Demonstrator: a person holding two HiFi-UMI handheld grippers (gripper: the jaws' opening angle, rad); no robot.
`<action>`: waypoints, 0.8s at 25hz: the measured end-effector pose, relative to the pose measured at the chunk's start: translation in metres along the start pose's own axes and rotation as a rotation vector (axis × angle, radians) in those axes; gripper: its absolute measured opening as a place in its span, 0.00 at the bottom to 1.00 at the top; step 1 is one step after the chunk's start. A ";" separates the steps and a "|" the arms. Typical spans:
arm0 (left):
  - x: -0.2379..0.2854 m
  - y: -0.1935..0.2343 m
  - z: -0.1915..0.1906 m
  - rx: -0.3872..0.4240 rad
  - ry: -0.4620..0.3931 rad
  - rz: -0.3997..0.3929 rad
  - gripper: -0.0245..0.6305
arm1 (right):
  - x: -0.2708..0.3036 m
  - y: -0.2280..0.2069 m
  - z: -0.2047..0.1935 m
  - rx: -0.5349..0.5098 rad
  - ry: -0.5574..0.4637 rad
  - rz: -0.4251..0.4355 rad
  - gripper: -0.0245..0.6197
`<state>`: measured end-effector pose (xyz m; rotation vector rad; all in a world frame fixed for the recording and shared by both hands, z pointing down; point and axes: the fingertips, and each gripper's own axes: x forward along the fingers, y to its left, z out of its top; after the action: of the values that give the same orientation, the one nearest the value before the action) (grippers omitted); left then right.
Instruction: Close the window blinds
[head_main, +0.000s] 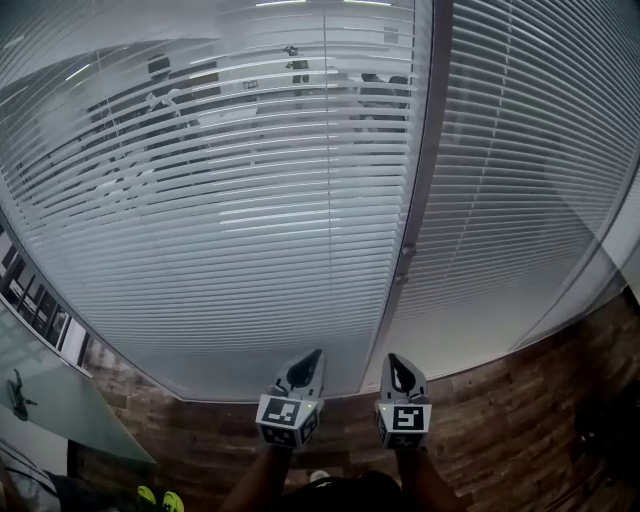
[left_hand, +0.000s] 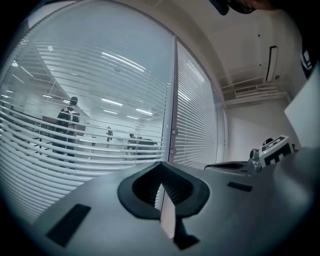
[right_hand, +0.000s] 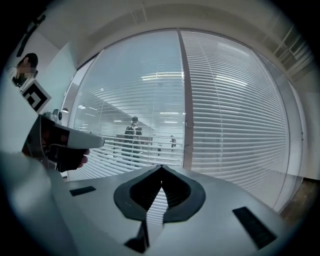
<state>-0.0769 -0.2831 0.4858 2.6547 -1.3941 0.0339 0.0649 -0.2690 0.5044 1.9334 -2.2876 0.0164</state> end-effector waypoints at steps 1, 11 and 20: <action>0.005 0.000 -0.002 0.005 -0.003 -0.006 0.04 | 0.003 -0.003 0.001 0.001 -0.004 -0.002 0.04; 0.029 0.009 0.013 -0.001 -0.003 0.070 0.04 | 0.043 -0.033 0.029 -0.014 -0.072 0.067 0.04; 0.054 0.016 0.020 0.043 -0.015 0.109 0.04 | 0.086 -0.066 0.055 -0.005 -0.115 0.079 0.04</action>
<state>-0.0600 -0.3386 0.4720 2.6150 -1.5594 0.0557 0.1105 -0.3707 0.4542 1.8874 -2.4334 -0.0944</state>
